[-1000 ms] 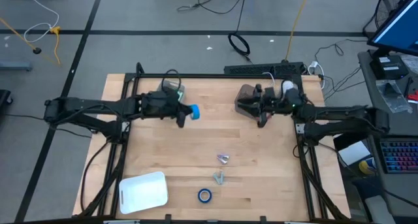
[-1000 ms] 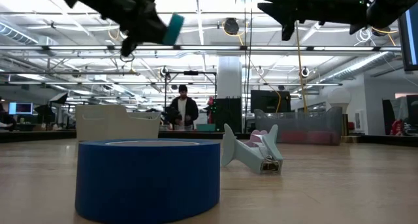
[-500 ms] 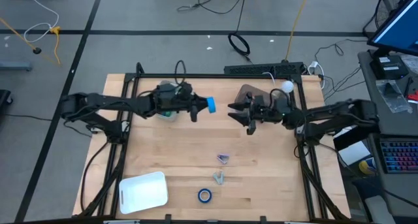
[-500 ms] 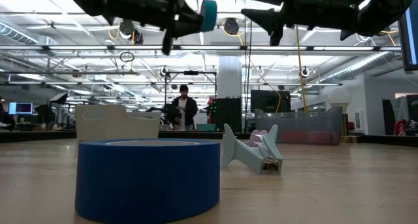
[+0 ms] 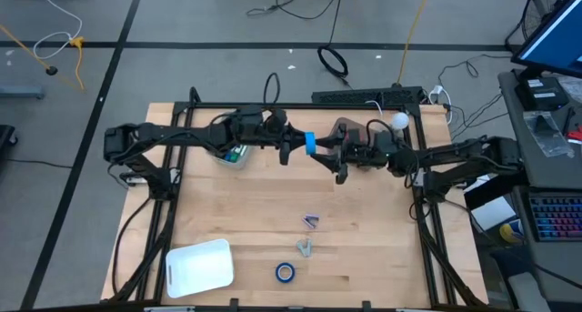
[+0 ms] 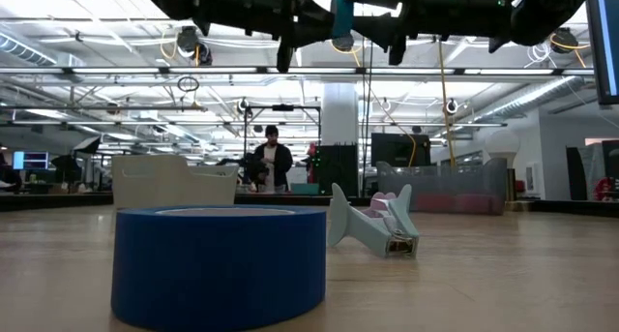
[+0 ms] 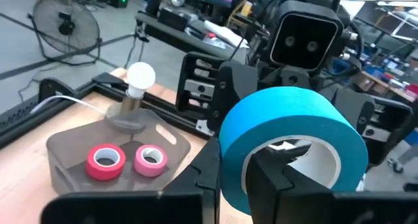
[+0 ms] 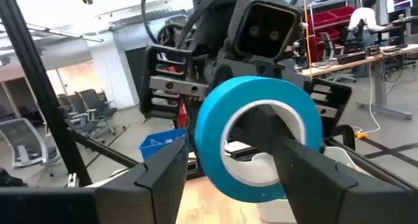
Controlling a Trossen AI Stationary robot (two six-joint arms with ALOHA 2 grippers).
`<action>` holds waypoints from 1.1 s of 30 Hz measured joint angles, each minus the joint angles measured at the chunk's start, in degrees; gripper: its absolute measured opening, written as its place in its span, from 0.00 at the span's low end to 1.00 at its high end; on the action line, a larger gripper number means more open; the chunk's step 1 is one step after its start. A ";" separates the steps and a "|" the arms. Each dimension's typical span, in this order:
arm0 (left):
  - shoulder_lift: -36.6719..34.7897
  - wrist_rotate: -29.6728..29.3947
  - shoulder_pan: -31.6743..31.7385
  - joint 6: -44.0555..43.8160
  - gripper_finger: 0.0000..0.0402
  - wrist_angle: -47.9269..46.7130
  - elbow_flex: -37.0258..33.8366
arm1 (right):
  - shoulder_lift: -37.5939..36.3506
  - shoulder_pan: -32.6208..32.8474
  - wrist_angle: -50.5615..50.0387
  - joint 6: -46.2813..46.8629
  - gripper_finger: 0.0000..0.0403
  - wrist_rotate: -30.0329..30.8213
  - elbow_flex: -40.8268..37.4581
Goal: Pick and place Stapler, Stapler remover, tape
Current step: Put the light blue tape into the black bin
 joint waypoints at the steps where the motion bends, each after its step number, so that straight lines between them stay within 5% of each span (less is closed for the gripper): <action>1: 0.04 0.48 0.24 0.00 0.10 -0.09 0.12 | -0.17 0.01 -0.26 -0.01 0.54 -0.11 0.01; 15: 0.98 -1.79 0.87 1.15 0.11 0.03 0.36 | -0.15 0.07 0.35 -0.06 0.36 -1.06 0.17; 25: 0.96 -1.65 0.83 2.64 0.13 -0.14 0.36 | -0.10 0.05 0.19 -0.37 0.09 -1.31 0.15; 33: 0.96 -0.83 0.86 4.50 0.13 -0.25 0.36 | -0.10 0.05 0.25 -0.44 0.09 -2.64 0.15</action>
